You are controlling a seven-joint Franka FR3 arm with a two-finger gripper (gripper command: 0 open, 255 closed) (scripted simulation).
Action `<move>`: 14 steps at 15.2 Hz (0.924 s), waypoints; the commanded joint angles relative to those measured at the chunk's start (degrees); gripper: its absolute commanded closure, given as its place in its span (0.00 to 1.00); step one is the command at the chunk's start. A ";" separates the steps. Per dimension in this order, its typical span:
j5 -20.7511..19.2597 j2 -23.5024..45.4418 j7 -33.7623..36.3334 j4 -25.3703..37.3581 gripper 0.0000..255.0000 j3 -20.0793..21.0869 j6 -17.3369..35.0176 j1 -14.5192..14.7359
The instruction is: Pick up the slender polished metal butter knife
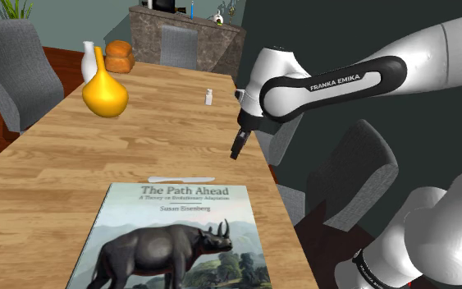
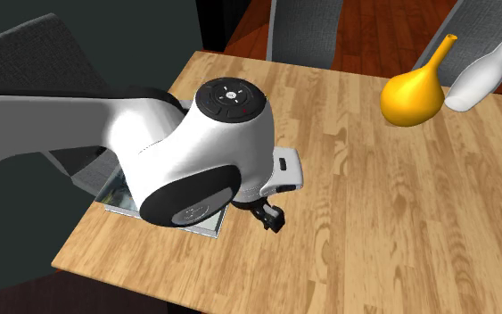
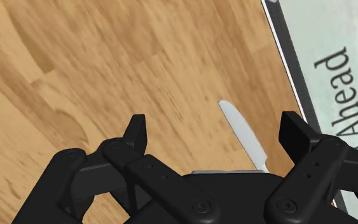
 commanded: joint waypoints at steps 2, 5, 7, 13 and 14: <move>0.13 5.80 -2.51 3.06 0.00 1.10 3.85 1.25; -0.02 11.21 -5.02 6.64 0.00 2.17 6.73 2.28; -0.30 14.77 -6.59 9.21 0.00 2.92 8.39 2.96; -1.94 25.22 -10.84 17.79 0.00 5.14 12.18 5.19; -2.31 26.93 -11.50 19.34 0.00 5.49 12.65 5.62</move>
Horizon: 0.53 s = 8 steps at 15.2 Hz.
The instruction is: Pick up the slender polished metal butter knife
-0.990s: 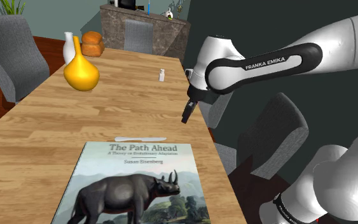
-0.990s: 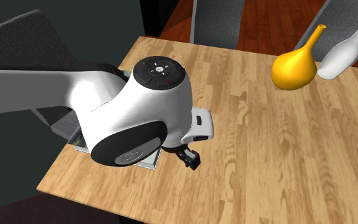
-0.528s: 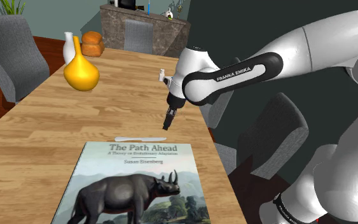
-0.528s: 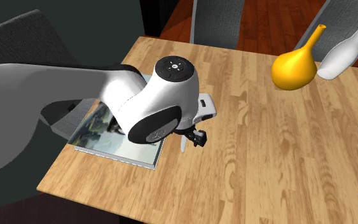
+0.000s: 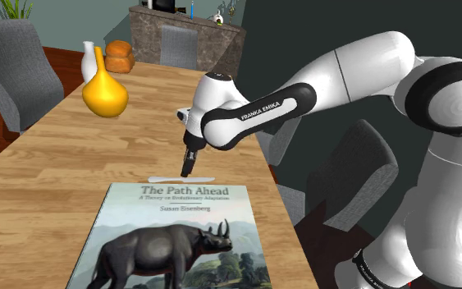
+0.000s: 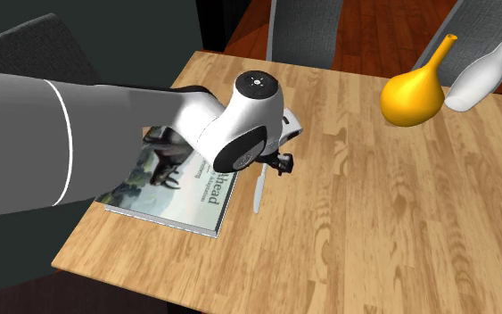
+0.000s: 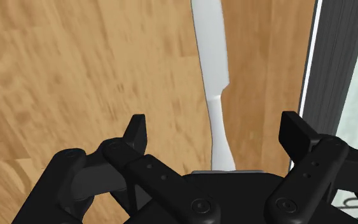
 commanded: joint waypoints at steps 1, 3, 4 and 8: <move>-0.43 2.25 -1.16 1.20 0.00 0.58 1.56 0.57; -0.60 3.20 -1.13 0.91 0.00 0.49 2.79 0.65; -0.68 3.69 -1.11 0.79 0.00 0.44 3.40 0.69; -1.02 5.72 -1.03 0.41 0.00 0.20 5.79 0.89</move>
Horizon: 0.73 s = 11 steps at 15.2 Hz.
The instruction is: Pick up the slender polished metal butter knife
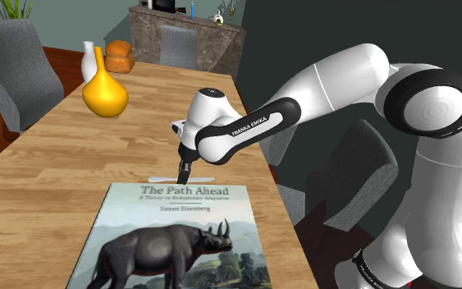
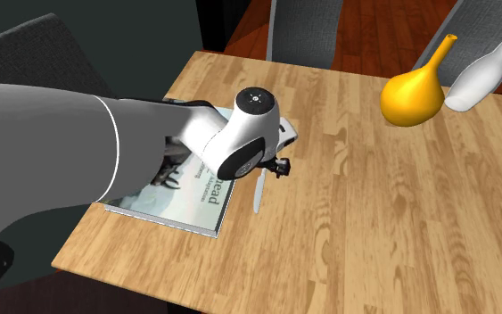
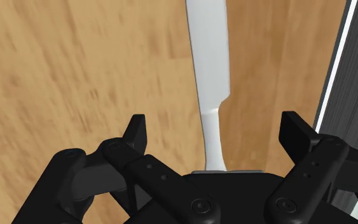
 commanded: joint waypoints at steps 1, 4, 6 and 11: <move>-0.15 0.78 0.10 -0.30 0.00 -0.08 1.06 0.14; -0.10 0.91 -0.12 -0.19 1.00 -0.10 1.09 -0.01; -0.02 1.17 -0.48 -0.28 1.00 -0.12 1.40 -0.27; 0.01 1.63 -0.90 -0.43 1.00 -0.20 1.97 -0.57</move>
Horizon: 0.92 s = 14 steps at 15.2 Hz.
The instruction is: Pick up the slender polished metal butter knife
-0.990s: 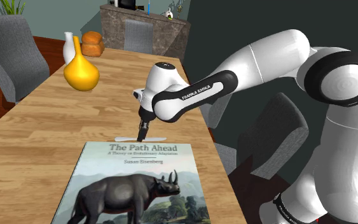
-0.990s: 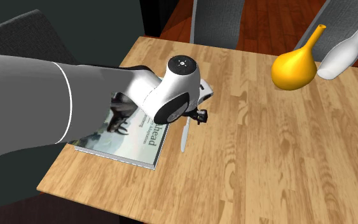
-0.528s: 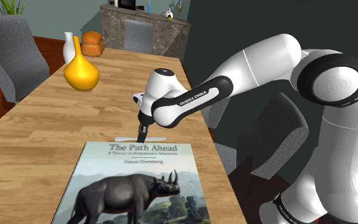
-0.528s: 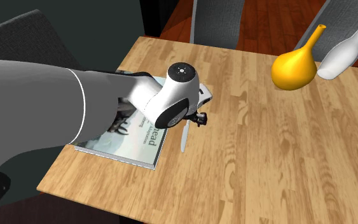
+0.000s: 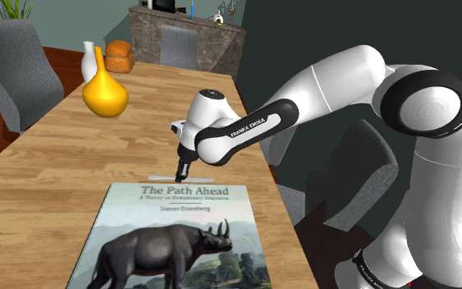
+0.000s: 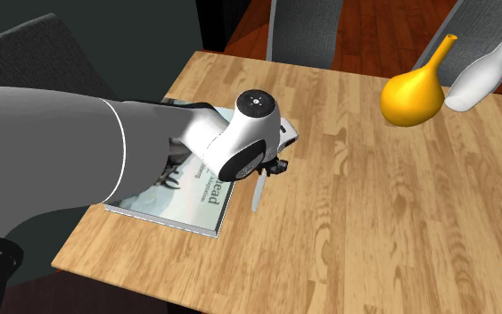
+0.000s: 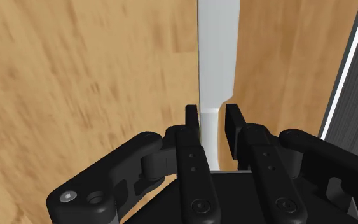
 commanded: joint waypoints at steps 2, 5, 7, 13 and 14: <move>-0.20 -0.59 1.01 -0.48 1.00 -0.28 -1.16 0.39; 0.05 -2.11 0.95 -0.20 1.00 -0.09 -2.95 0.24; 0.22 -3.09 0.91 0.05 1.00 0.02 -4.17 0.14; 0.68 -5.81 0.82 1.10 1.00 0.29 -7.92 -0.10; 0.75 -6.24 0.81 1.32 1.00 0.33 -8.56 -0.14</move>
